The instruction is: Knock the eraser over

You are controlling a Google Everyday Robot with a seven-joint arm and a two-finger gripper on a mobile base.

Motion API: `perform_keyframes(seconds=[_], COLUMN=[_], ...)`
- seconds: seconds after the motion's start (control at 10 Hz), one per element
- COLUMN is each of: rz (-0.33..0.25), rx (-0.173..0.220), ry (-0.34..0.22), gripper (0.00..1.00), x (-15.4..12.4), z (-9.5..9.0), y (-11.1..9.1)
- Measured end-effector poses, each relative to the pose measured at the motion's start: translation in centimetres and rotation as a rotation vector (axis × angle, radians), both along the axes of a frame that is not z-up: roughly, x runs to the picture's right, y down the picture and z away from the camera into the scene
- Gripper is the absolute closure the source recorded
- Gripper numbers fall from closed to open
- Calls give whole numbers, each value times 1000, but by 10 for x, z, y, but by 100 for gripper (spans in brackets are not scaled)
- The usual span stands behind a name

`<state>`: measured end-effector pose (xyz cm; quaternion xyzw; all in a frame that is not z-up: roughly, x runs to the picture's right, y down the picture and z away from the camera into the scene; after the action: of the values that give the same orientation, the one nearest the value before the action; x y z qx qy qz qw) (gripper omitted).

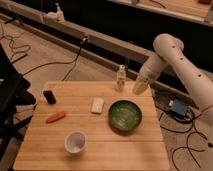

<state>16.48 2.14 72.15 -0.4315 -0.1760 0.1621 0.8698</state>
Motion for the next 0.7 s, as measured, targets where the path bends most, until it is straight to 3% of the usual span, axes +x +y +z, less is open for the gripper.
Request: perform_keyframes(seconds=[0.2, 0.4, 0.5, 0.7], rz=[70, 99, 108, 116], rx=[-60, -58, -42, 66], ry=[-92, -153, -166, -184], gripper=[100, 100, 100, 100], x=[-38, -76, -91, -135], z=[4, 21, 29, 46], y=[4, 8, 9, 7])
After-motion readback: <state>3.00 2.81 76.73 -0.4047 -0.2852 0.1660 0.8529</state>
